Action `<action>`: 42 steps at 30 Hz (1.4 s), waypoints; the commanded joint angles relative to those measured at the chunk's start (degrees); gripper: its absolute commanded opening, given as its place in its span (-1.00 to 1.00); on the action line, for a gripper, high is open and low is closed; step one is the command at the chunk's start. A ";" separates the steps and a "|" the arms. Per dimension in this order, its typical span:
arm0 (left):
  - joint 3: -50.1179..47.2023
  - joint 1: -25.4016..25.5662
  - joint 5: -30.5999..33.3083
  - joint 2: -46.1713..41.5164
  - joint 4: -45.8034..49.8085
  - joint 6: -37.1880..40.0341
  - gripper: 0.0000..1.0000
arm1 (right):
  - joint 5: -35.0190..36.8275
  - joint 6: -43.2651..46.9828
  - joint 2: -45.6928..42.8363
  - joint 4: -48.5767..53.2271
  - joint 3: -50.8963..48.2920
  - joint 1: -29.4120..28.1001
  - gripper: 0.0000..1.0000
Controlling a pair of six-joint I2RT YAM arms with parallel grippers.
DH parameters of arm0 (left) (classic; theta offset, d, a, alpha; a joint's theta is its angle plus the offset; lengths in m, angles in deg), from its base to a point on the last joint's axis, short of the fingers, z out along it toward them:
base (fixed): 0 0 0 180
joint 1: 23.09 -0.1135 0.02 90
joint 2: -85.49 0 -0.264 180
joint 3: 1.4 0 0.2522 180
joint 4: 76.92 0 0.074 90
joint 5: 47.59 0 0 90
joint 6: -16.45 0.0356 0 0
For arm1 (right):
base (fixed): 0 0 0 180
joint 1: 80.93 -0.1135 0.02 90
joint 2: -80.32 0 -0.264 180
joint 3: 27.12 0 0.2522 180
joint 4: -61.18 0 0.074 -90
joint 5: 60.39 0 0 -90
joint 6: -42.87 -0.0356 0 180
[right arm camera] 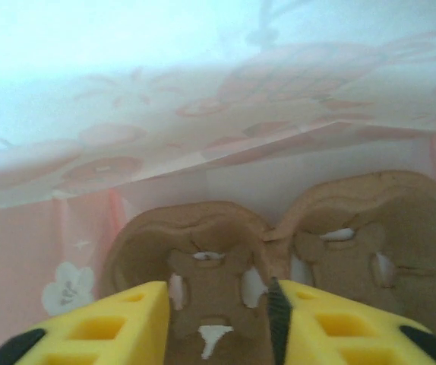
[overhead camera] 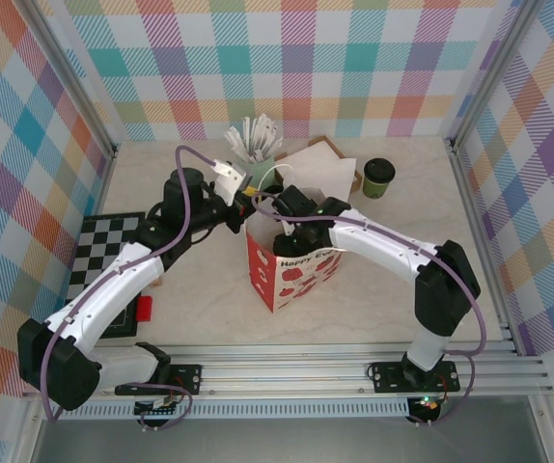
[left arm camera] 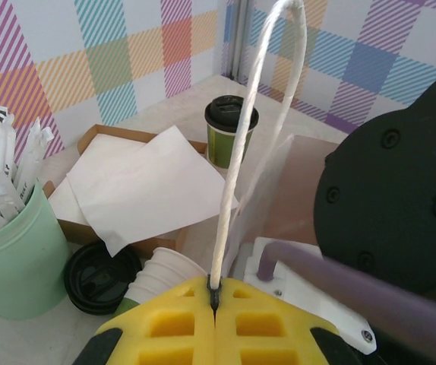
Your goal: Pack the takeout coffee
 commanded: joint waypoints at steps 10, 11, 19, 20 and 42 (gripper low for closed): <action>3.43 0.01 -0.98 0.82 1.93 2.82 -1.00 | -3.28 8.44 6.15 4.08 -0.70 -0.37 -1.00; 3.49 -0.13 -0.90 0.77 1.96 2.74 -1.00 | -2.91 8.31 6.47 4.42 -0.79 -0.37 -1.00; 3.48 -0.61 -2.03 0.40 2.06 2.46 -1.00 | -1.51 5.78 8.68 6.64 -0.70 -0.37 -1.00; 3.40 -0.64 -2.12 0.33 2.13 2.40 -1.00 | -1.49 5.45 8.78 6.74 -0.74 -0.37 -1.00; 3.13 -0.79 -4.65 0.09 4.26 2.37 -1.00 | -0.43 4.04 8.80 10.07 -2.11 -0.37 -1.00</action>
